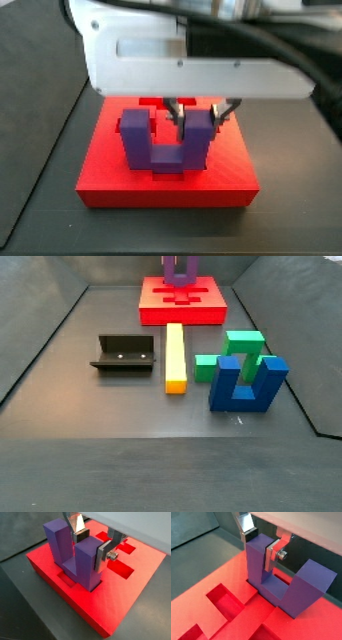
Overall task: Pick up the purple object. Move up. Place the purple object on the fixture. Regrasp the purple object. Move to above the board. Insert the purple object.
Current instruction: Insert the purple object.
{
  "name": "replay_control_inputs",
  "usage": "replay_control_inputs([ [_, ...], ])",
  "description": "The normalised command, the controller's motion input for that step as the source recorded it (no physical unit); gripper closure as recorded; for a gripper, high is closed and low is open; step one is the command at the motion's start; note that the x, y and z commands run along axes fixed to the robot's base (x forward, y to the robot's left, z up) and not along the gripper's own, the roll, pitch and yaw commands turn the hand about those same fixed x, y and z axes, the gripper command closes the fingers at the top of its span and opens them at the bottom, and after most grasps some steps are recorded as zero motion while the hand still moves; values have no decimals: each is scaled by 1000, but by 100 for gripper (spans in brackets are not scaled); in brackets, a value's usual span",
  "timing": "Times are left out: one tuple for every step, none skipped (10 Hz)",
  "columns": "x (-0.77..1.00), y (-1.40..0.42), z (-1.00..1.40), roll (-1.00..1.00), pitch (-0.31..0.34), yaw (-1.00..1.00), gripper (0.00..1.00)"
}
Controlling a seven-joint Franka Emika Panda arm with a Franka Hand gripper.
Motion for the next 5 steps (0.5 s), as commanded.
replay_control_inputs([
  [0,0,-571,77,-40,0,100],
  [0,0,-789,91,-66,0,100],
  [0,6,-943,130,-26,0,100],
  [0,0,-877,137,-29,0,100],
  [0,0,0,0,0,0,100],
])
